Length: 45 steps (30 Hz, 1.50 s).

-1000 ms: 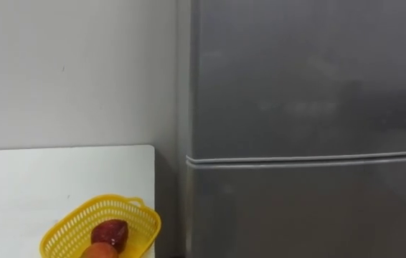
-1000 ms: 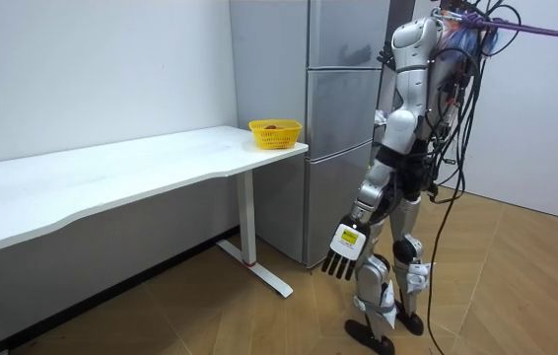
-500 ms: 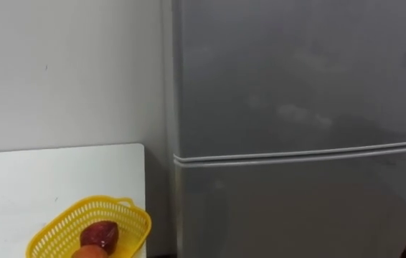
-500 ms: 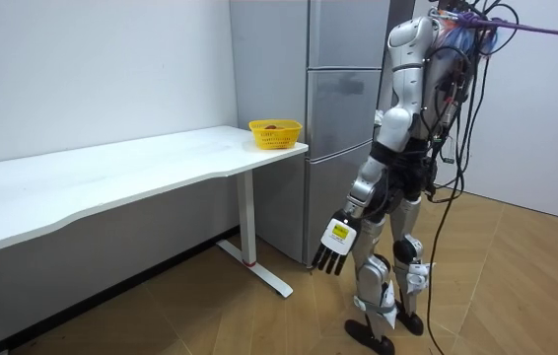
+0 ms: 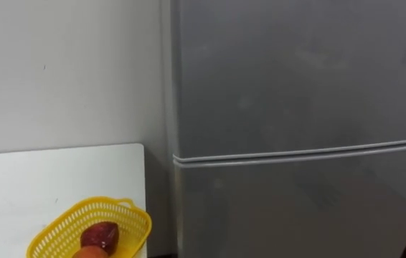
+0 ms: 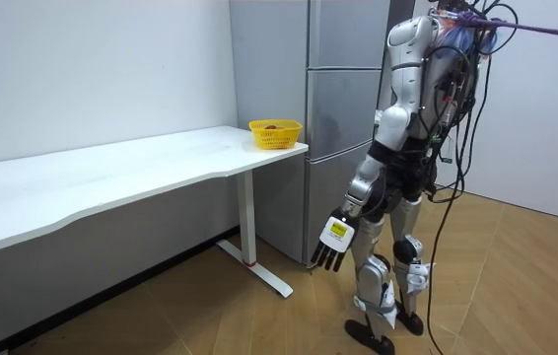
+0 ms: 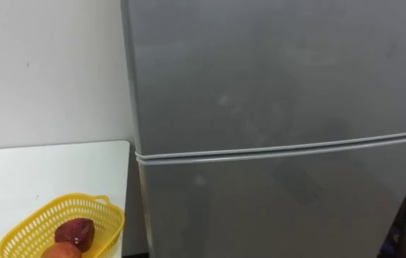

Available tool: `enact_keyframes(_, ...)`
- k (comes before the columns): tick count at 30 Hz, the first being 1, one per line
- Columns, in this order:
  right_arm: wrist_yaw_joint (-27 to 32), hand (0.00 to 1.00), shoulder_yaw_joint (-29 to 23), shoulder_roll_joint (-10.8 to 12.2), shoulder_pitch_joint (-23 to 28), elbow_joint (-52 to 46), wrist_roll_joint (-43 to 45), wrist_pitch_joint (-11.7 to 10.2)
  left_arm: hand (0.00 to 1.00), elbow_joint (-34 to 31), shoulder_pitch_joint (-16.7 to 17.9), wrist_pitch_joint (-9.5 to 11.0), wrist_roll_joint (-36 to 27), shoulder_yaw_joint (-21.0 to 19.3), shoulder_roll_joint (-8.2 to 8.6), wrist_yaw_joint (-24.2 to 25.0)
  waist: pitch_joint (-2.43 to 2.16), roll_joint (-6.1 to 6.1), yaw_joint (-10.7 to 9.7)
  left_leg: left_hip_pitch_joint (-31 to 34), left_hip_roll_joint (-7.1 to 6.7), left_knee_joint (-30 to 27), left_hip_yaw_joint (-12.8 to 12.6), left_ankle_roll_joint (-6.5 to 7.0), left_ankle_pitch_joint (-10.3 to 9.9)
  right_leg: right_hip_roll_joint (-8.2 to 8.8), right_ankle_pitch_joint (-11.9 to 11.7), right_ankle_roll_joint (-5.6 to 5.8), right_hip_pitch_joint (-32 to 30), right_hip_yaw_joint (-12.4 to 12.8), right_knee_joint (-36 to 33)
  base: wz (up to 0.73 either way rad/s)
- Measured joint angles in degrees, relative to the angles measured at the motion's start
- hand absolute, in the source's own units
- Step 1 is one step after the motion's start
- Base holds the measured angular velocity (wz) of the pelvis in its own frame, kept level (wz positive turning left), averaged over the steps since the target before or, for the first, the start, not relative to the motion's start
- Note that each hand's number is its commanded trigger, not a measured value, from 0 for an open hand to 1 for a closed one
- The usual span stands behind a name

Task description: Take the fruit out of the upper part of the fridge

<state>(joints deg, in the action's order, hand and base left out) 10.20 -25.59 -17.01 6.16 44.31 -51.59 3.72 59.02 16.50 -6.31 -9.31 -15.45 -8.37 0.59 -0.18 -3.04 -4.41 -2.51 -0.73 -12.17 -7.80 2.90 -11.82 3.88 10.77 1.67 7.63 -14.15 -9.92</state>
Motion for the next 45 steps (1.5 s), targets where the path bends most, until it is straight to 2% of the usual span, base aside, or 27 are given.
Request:
enact_keyframes(2, -0.5, 0.00, 0.9, 1.5, 0.0, 4.5, 4.3, 0.1, 0.00, 0.0, 0.0, 0.0, 0.0, 0.1, 0.21, 0.2, -0.01, 0.08, 0.1, 0.0, 0.00, 0.0, 0.0, 0.00, 0.0, 0.00, 0.0, 0.00, -0.1, 0.0, 0.0, 0.00)
enact_keyframes(5, -2.1, 0.00, 2.0, 2.1, 0.0, 9.4, 5.3, 0.2, 0.00, 0.0, 0.0, 0.0, 0.0, 0.0, 0.18, 0.6, 0.00, 0.23, 0.3, 0.1, -0.01, 0.0, 0.0, 0.01, 0.0, 0.01, 0.0, 0.00, -0.2, 0.0, 0.0, 0.00)
enact_keyframes(9, -4.1, 0.00, 2.3, 2.1, -0.1, 12.8, 7.4, 0.5, 0.00, 0.5, -0.1, 0.5, -0.1, 0.0, 0.20, 1.6, 0.07, 0.60, 0.4, 0.1, -0.01, 0.0, 0.0, 0.01, 0.0, 0.01, 0.0, 0.00, -0.3, 0.0, 0.0, 0.00)
enact_keyframes(12, -5.4, 0.00, 4.8, 2.2, -0.2, 16.5, 12.5, 0.4, 0.00, 3.0, -1.1, 1.6, -0.1, 0.1, 0.39, 1.8, 0.02, 0.54, 0.6, 0.2, -0.02, -0.1, 0.2, 0.01, 0.0, 0.00, 0.0, 0.00, -0.2, -0.2, 0.0, 0.03)
enact_keyframes(16, -6.8, 0.00, 7.0, 3.3, -0.1, 21.0, 18.0, 0.6, 0.00, 4.3, -1.5, 1.8, -0.2, 0.1, 0.58, 2.2, -0.08, 0.36, 1.7, 0.3, -0.02, -0.2, 0.2, 0.01, 0.0, 0.00, 0.0, 0.00, -0.3, -0.3, 0.0, 0.00)
enact_keyframes(26, -13.0, 0.00, 10.3, 4.6, -0.3, 27.4, 26.9, 1.2, 0.00, 5.5, -2.0, 1.9, 0.0, -0.1, 0.59, 3.7, 0.15, 0.48, 3.2, -0.1, -0.05, -0.6, 0.5, 0.03, -0.1, 0.02, 0.0, 0.01, 0.6, -0.4, 0.3, 0.01)
enact_keyframes(32, -15.3, 0.00, 11.4, 6.0, -0.2, 29.4, 28.5, 1.3, 0.00, 5.5, -1.8, 2.0, -0.1, -0.1, 0.57, 5.0, 0.19, 0.72, 3.5, -0.1, -0.06, -0.9, 0.5, 0.03, -0.1, 0.03, 0.2, -0.03, 0.4, -0.3, 0.9, 0.00)
enact_keyframes(39, -17.5, 0.00, 15.8, 6.2, -0.1, 29.9, 29.7, 1.4, 0.00, 5.5, -1.4, 1.9, -0.1, 0.1, 0.47, 5.2, 0.15, 0.71, 3.5, 0.0, -0.10, -0.7, 0.6, 0.04, -0.1, -0.05, 0.2, -0.02, 0.5, -0.3, 1.2, 0.00)
enact_keyframes(41, -18.4, 0.00, 17.7, 6.2, 0.1, 30.0, 32.7, 1.4, 0.00, 5.8, -2.1, 1.6, 0.1, 0.0, 0.42, 5.2, 0.13, 0.75, 3.6, 0.0, -0.12, -0.6, 0.7, -0.02, -0.2, -0.06, 0.2, -0.02, 0.5, -0.3, 1.3, 0.00)
enact_keyframes(45, -19.6, 0.00, 17.9, 6.2, 0.3, 30.0, 34.4, 1.3, 0.00, 6.3, -2.5, 1.5, 0.0, 0.1, 0.34, 5.1, 0.14, 0.77, 3.7, 0.0, -0.13, -0.6, 0.7, -0.07, -0.2, -0.06, 0.2, -0.02, 0.6, -0.4, 1.3, 0.00)
